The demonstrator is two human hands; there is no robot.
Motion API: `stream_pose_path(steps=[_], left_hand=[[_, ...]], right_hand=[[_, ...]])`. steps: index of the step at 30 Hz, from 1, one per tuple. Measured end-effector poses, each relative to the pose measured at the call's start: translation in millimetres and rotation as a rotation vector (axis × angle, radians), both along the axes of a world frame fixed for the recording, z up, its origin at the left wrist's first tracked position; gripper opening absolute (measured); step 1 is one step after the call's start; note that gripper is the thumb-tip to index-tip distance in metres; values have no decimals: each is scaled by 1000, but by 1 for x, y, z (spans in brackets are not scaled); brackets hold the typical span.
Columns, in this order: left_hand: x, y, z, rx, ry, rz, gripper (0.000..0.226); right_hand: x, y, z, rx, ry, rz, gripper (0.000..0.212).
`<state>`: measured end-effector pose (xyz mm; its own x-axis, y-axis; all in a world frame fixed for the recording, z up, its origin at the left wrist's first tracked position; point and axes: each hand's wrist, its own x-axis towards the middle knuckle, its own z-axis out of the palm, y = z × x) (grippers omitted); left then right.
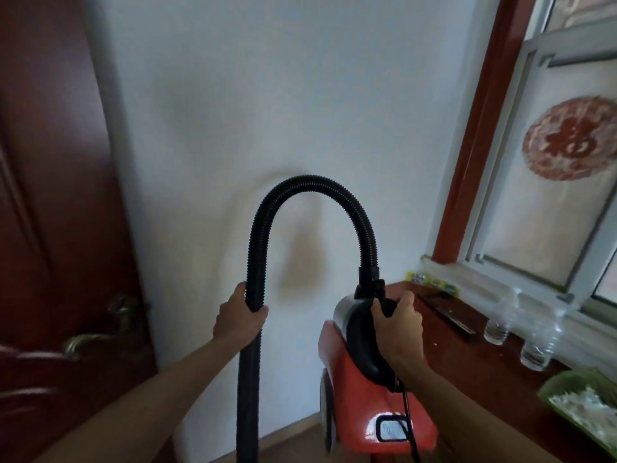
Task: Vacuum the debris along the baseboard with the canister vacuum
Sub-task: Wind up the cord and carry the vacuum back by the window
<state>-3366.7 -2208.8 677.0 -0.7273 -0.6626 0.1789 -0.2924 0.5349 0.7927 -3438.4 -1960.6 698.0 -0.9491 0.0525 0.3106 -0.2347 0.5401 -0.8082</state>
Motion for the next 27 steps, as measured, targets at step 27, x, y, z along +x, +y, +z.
stream_pose_path(steps=[27], left_hand=[[394,148,142,-199,212,877,51]], right_hand=[[211,-20,132,-134,154,970,29]])
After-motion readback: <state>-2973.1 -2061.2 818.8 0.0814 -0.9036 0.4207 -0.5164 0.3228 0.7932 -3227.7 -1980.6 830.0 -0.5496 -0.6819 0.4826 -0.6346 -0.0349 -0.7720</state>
